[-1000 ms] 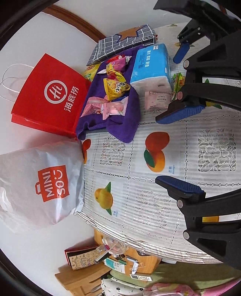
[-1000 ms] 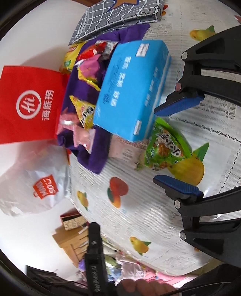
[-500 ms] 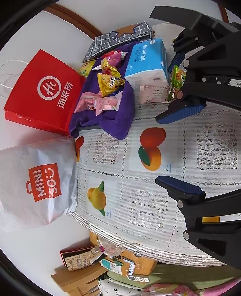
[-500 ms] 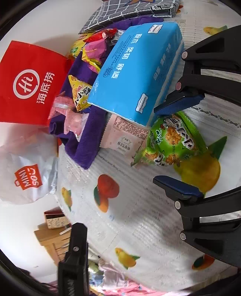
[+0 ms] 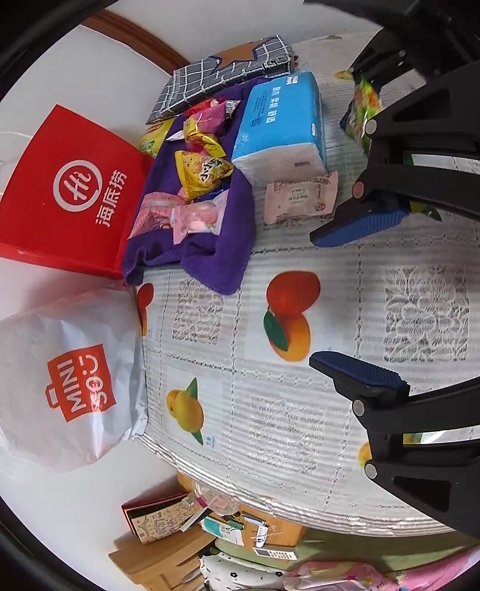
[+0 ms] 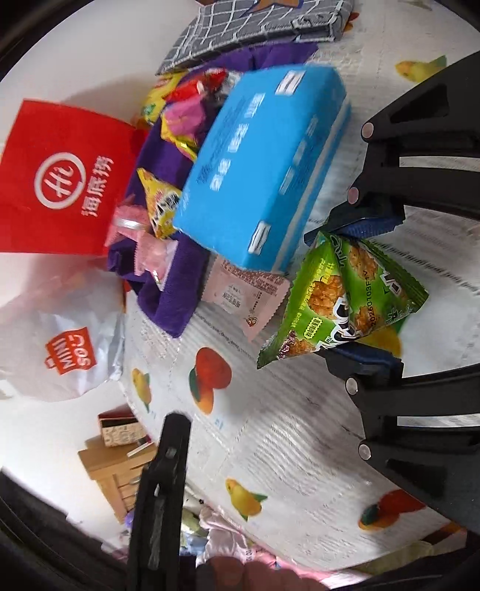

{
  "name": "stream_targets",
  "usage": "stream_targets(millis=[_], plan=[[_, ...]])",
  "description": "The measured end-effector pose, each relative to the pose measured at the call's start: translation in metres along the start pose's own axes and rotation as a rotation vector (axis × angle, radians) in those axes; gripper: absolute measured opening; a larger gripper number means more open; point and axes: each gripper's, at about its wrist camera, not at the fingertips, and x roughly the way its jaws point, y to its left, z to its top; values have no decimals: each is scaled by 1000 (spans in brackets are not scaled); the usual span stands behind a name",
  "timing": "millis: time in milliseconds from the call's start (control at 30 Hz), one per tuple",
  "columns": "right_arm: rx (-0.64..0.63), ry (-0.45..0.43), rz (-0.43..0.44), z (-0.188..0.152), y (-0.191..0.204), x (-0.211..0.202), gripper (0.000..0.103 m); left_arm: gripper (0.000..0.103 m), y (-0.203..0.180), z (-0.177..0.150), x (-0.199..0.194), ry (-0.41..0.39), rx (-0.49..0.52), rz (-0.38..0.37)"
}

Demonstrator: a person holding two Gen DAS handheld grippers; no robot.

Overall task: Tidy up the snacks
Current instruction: 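Grasp the green snack bag with the right gripper and lift it, then grasp the pale pink pastry packet with the left gripper while the right holds the green bag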

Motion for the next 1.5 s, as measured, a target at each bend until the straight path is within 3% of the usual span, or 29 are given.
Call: stream_targets(millis=[400, 667, 1067, 1300, 1400, 1500], plan=[[174, -28, -151, -55, -83, -50, 48, 57, -52, -13, 30, 54, 63, -42], [320, 2, -275, -80, -143, -49, 48, 57, -73, -6, 50, 79, 97, -50], [319, 49, -306, -78, -148, -16, 48, 57, -80, 6, 84, 115, 107, -82], [343, 39, -276, -75, -154, -12, 47, 55, -85, 6, 91, 102, 130, -63], [335, 39, -279, -73, -152, -10, 47, 40, -86, 5, 89, 91, 143, -57], [337, 49, -272, -69, -151, -9, 47, 38, -83, 4, 88, 96, 134, -77]])
